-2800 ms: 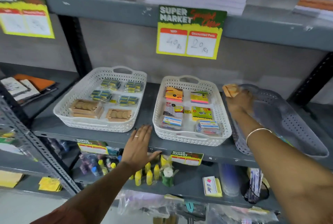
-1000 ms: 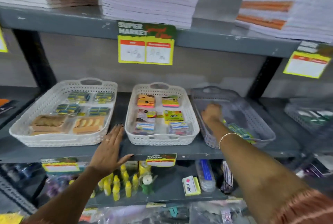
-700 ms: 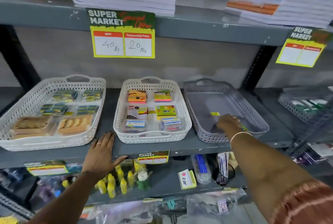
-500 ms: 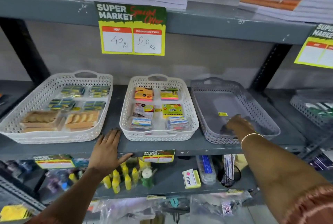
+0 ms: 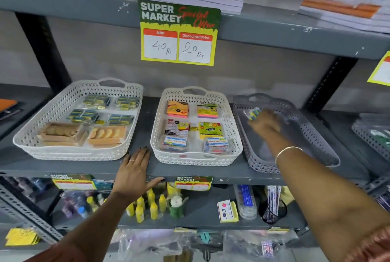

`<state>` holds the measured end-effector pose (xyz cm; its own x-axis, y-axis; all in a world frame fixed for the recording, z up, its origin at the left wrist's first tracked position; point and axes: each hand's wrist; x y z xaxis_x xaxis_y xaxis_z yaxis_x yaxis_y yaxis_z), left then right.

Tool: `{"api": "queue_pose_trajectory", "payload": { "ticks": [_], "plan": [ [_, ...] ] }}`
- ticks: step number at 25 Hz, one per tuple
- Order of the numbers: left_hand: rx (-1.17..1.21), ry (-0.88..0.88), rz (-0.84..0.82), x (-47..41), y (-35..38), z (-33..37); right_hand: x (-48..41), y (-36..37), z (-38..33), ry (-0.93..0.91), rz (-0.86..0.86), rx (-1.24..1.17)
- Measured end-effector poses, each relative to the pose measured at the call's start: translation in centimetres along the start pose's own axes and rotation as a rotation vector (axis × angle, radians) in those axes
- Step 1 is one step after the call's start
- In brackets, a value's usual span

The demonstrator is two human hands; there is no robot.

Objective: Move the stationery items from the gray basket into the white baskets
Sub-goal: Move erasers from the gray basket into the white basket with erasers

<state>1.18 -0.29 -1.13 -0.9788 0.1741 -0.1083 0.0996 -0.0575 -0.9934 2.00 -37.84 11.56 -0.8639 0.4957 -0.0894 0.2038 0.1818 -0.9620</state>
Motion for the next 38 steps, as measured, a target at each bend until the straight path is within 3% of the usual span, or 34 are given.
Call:
{"api": "queue_pose_trajectory", "payload": {
  "ticks": [4,7,11,13,19,25,32,35,38],
  "plan": [
    [0.011,0.024,0.008,-0.1,-0.2,0.2,0.0,-0.3,-8.6,-0.211,0.073,-0.084],
    [0.015,0.051,0.049,0.6,-0.9,-0.1,0.7,0.0,-14.9,-0.363,0.037,-0.097],
    [0.039,0.092,0.237,1.6,-3.5,-2.5,1.4,0.7,-22.8,-0.537,-0.011,-0.113],
    [0.019,0.007,0.298,1.3,-5.2,-5.3,1.9,1.8,-26.5,-0.608,-0.040,-0.130],
    [-0.096,-0.138,0.170,-0.5,-7.0,-12.3,3.9,7.7,-34.6,-0.807,-0.175,-0.138],
    [-0.094,-0.103,0.269,-1.2,-5.4,-12.8,3.4,13.7,-36.9,-0.826,-0.340,-0.059],
    [-0.101,-0.095,0.328,-1.2,-5.2,-12.9,2.6,14.4,-37.3,-0.840,-0.442,0.054],
    [-0.102,-0.108,0.315,-1.2,-5.4,-13.0,2.2,13.2,-37.0,-0.865,-0.403,-0.004],
    [-0.112,-0.136,0.302,-1.1,-5.7,-12.7,1.5,10.3,-35.2,-0.865,-0.246,-0.115]
  ]
}}
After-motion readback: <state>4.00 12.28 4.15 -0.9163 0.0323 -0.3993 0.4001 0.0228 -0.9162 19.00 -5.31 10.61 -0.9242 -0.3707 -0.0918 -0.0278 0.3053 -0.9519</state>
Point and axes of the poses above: each hand's wrist, its own x-axis away from the middle knuckle, its own y-axis out of the palm, z = x × y, and after that the axes turned 14 degrees about -y, right-handed
